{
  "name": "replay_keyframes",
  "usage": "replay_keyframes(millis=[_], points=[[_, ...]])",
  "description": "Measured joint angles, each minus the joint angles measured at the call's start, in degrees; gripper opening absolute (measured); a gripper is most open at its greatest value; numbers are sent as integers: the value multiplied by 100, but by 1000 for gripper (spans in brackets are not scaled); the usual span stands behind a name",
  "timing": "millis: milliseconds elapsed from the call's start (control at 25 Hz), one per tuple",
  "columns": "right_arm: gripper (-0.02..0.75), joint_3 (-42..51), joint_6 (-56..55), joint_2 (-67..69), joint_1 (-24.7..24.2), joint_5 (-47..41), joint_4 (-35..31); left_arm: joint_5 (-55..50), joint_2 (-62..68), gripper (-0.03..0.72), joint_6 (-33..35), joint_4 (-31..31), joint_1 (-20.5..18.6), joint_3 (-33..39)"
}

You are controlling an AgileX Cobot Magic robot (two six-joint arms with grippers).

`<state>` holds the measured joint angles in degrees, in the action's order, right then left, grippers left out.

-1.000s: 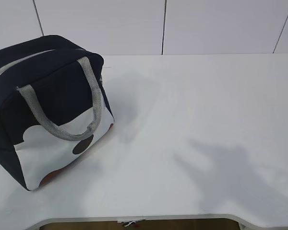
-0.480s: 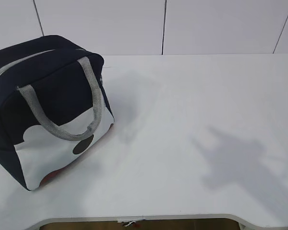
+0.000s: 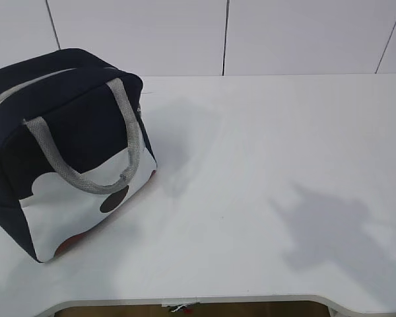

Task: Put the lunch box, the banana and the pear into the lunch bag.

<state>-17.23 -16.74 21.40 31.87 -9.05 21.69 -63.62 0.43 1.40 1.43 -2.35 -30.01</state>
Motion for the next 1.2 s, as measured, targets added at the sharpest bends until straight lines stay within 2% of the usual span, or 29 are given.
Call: replay_keyframes(millis=[320,440,1200], points=[[435,0,1471,0,18,-77,-1761,0,0,243,0,0,0,0],[435,0,1865,-66,18,-104,-2169,0,0,243,0,0,0,0],[435,0,2337,-127,264,-104,-2577,0,0,243,0,0,0,0]])
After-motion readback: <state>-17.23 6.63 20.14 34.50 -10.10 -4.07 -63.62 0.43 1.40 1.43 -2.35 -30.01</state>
